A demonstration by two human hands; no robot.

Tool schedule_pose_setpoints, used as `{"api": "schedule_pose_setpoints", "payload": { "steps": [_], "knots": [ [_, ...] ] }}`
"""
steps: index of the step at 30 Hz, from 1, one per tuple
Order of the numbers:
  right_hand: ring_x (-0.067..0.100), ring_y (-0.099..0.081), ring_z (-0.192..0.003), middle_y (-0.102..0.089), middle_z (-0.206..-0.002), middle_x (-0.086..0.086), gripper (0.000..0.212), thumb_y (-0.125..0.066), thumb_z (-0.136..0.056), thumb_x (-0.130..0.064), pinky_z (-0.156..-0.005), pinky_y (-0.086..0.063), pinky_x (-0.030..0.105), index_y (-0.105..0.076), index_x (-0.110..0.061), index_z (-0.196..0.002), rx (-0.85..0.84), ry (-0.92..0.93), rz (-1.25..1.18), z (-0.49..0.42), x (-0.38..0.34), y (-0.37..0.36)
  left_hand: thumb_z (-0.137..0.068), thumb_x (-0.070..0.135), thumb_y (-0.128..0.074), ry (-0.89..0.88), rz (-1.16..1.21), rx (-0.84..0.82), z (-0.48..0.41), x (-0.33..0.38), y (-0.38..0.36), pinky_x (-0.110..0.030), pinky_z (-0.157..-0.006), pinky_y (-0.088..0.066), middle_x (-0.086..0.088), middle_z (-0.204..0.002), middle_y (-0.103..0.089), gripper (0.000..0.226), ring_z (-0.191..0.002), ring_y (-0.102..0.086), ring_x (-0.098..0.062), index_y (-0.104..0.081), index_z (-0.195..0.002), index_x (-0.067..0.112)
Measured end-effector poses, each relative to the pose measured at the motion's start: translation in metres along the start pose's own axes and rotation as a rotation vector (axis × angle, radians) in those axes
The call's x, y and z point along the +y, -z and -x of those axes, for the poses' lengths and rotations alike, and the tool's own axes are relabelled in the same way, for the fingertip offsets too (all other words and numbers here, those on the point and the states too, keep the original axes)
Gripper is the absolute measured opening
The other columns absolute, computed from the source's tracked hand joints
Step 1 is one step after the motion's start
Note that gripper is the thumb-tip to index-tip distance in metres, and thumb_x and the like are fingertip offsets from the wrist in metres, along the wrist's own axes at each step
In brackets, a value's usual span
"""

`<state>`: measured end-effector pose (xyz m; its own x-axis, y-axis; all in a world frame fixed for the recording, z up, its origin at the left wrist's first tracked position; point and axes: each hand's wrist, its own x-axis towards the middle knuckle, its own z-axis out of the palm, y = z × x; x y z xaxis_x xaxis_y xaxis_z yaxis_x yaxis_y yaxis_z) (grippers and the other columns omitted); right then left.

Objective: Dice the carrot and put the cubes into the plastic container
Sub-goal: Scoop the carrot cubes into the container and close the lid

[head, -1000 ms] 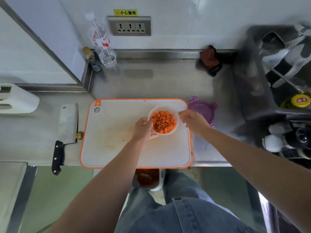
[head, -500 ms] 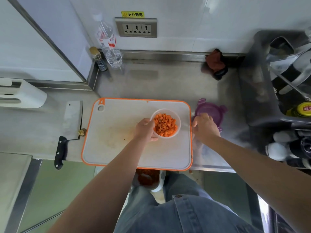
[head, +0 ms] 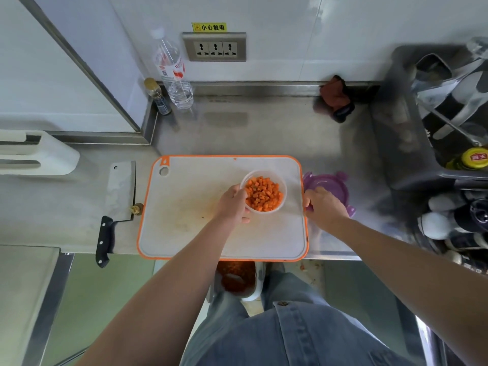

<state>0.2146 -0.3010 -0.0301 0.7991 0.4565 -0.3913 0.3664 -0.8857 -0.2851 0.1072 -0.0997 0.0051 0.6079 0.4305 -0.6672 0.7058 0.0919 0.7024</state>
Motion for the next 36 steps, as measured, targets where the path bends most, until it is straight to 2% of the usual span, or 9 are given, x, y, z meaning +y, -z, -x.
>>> {"api": "schedule_pose_setpoints", "payload": {
  "steps": [5,9,13,16,20,25,31,34,36],
  "knots": [
    [0.029,-0.064,-0.086,-0.065,-0.092,0.006,0.013,-0.056,-0.084,-0.01,-0.074,-0.052,0.037,-0.061,-0.012,-0.096,0.034,0.021,0.003,0.006,-0.002,0.0,-0.1,0.024,-0.038,0.013,-0.011,-0.016,-0.003,-0.002,0.002,-0.047,-0.081,-0.059,-0.008,-0.101,-0.063,0.035,-0.094,-0.067,-0.027,-0.052,-0.13,0.015],
    [0.023,-0.05,-0.076,-0.054,-0.081,0.003,0.012,-0.059,-0.079,-0.001,-0.067,-0.035,0.029,-0.059,-0.004,-0.091,0.381,-0.014,-0.362,0.001,-0.008,0.023,-0.1,0.024,-0.038,0.02,-0.018,-0.013,-0.006,0.001,0.003,-0.046,-0.082,-0.058,-0.011,-0.105,-0.063,0.034,-0.095,-0.067,-0.031,-0.053,-0.128,0.012],
    [0.021,-0.051,-0.071,-0.058,-0.08,0.009,0.026,-0.048,-0.083,0.002,-0.064,-0.043,0.023,-0.061,-0.008,-0.102,0.53,-0.036,-0.703,-0.008,-0.031,0.073,-0.1,0.024,-0.038,0.026,-0.02,-0.01,-0.008,0.004,0.002,-0.046,-0.08,-0.058,-0.016,-0.104,-0.063,0.035,-0.086,-0.065,-0.032,-0.054,-0.125,0.007],
    [0.016,-0.059,-0.064,-0.06,-0.079,0.004,0.03,-0.035,-0.09,0.001,-0.065,-0.055,0.03,-0.06,-0.007,-0.105,0.462,-0.083,-1.116,-0.015,-0.048,0.099,-0.101,0.031,-0.034,0.049,-0.004,-0.01,-0.008,0.006,0.001,-0.044,-0.076,-0.058,-0.019,-0.11,-0.064,0.039,-0.088,-0.065,-0.033,-0.054,-0.123,0.005],
    [0.012,-0.059,-0.057,-0.059,-0.08,0.01,0.035,-0.03,-0.091,0.009,-0.056,-0.057,0.024,-0.06,0.004,-0.109,0.123,-0.215,-1.55,-0.012,-0.067,0.092,-0.1,0.057,-0.008,0.15,0.189,-0.041,-0.004,0.01,0.0,-0.042,-0.077,-0.052,-0.022,-0.121,-0.062,0.073,-0.101,-0.063,-0.035,-0.055,-0.128,0.007],
    [0.014,-0.053,-0.057,-0.055,-0.075,0.01,0.035,-0.029,-0.094,0.009,-0.058,-0.057,0.026,-0.06,0.006,-0.11,-0.049,-0.327,-1.361,-0.009,-0.071,0.043,-0.094,0.067,-0.005,0.205,0.331,-0.052,-0.003,0.007,0.003,-0.04,-0.077,-0.052,-0.022,-0.12,-0.062,0.085,-0.109,-0.061,-0.04,-0.053,-0.131,0.008],
    [0.015,-0.055,-0.074,-0.06,-0.078,-0.005,0.016,-0.053,-0.09,-0.008,-0.066,-0.046,0.025,-0.066,-0.016,-0.096,0.13,-0.191,-0.847,-0.019,-0.07,0.021,-0.092,0.028,-0.063,0.094,0.202,0.003,-0.012,-0.002,0.005,-0.03,-0.053,-0.057,-0.022,-0.109,-0.067,0.04,-0.08,-0.067,-0.029,-0.056,-0.12,0.001],
    [0.019,-0.056,-0.072,-0.06,-0.083,0.001,0.018,-0.066,-0.087,-0.02,-0.057,-0.044,0.022,-0.061,-0.015,-0.104,0.088,-0.177,-0.709,-0.019,-0.065,0.018,-0.088,0.017,-0.068,0.067,0.144,0.033,-0.012,-0.002,0.003,-0.033,-0.059,-0.06,-0.024,-0.106,-0.067,0.035,-0.076,-0.065,-0.028,-0.058,-0.116,-0.001],
    [0.023,-0.062,-0.067,-0.062,-0.085,0.005,0.025,-0.068,-0.087,-0.021,-0.065,-0.054,0.032,-0.059,-0.009,-0.107,0.005,-0.217,-0.724,-0.019,-0.06,0.013,-0.088,0.014,-0.069,0.038,0.112,0.057,-0.011,-0.002,0.002,-0.038,-0.066,-0.06,-0.021,-0.101,-0.066,0.018,-0.074,-0.064,-0.027,-0.059,-0.101,0.006]
  ]
}}
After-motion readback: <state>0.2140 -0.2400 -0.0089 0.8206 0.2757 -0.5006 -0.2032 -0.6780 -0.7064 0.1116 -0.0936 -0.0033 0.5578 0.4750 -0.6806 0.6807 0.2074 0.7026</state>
